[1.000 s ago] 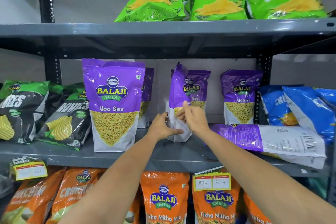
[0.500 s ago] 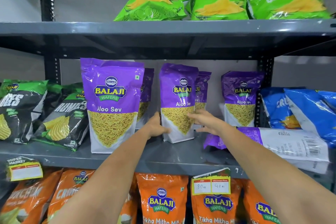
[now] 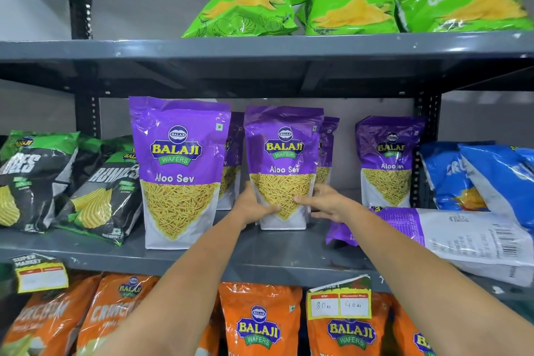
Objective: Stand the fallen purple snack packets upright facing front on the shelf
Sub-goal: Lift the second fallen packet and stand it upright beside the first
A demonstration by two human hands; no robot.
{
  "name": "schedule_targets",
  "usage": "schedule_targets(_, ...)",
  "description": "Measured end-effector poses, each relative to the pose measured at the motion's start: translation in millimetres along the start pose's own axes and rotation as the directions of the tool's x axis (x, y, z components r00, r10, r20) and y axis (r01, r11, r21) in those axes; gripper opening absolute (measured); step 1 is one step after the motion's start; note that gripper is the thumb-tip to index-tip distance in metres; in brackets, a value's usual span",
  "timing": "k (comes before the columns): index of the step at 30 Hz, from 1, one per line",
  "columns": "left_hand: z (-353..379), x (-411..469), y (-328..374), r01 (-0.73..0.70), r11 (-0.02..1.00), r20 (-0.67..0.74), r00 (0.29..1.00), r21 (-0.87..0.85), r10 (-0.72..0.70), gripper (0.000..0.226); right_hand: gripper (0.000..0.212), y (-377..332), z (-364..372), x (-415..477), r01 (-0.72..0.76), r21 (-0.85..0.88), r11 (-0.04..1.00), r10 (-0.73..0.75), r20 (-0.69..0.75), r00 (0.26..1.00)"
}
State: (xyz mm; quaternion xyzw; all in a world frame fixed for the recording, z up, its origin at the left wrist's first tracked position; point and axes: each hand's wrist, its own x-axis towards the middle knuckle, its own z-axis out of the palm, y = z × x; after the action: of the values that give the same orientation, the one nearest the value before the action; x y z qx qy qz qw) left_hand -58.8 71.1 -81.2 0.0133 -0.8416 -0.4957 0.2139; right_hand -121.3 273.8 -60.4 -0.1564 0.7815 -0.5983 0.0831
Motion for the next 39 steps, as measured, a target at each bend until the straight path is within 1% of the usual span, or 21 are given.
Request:
schedule_targets(2,2,0,-1,-0.019,1.0,-0.008,1.0,0.019,0.019,0.099,0.077,-4,-1,-3,0.001,-0.026,1.0,-0.001,0.003,1.0)
schedule_targets(6,4,0,-1,-0.029,0.998,-0.02,0.999,0.053,0.03,0.097,0.061,-6,-3,-9,0.011,-0.065,0.998,-0.012,-0.014,1.0)
schedule_targets(9,4,-3,0,-0.029,0.997,-0.013,0.999,0.073,0.03,0.098,0.053,-4,-4,-10,0.013,-0.056,0.998,-0.014,-0.029,0.999)
schedule_targets(13,0,-12,2,-0.028,0.996,0.011,1.0,0.089,0.027,0.104,0.05,-5,-6,-16,0.026,-0.107,0.994,-0.031,-0.045,0.999)
schedule_targets(16,-2,-20,3,-0.037,0.994,0.034,0.999,0.098,0.034,0.099,0.048,-8,-7,-26,0.032,-0.148,0.989,-0.04,-0.052,0.998)
schedule_targets(22,-13,-57,13,-0.068,0.993,0.051,0.997,0.094,0.063,0.096,0.055,-13,-3,-57,0.03,-0.23,0.973,-0.044,-0.055,0.998)
schedule_targets(26,-20,-74,16,-0.076,0.993,0.067,0.995,0.087,0.07,0.1,0.05,-19,3,-81,0.042,-0.258,0.965,-0.056,-0.05,0.997)
schedule_targets(29,-25,-83,19,-0.06,0.994,0.096,0.994,0.093,0.051,0.101,0.053,-20,6,-95,0.033,-0.273,0.962,-0.051,-0.057,0.997)
schedule_targets(33,-28,-94,28,-0.055,0.994,0.114,0.993,0.098,0.044,0.102,0.043,-23,14,-113,0.064,-0.254,0.965,-0.086,-0.077,0.993)
schedule_targets(35,-28,-95,31,-0.02,0.99,0.127,0.992,0.141,0.002,0.099,0.029,-24,17,-119,0.097,-0.273,0.957,-0.127,-0.093,0.988)
schedule_targets(37,-26,-98,35,0.027,0.977,0.112,0.992,0.212,-0.051,0.092,0.012,-24,18,-127,0.107,-0.337,0.935,-0.149,-0.101,0.984)
schedule_targets(38,-24,-101,37,0.055,0.968,0.095,0.992,0.245,-0.08,0.09,0.018,-25,17,-128,0.104,-0.374,0.922,-0.155,-0.109,0.982)
schedule_targets(39,-24,-105,39,0.094,0.96,0.083,0.989,0.263,-0.12,0.088,0.029,-26,15,-131,0.088,-0.411,0.908,-0.152,-0.126,0.98)
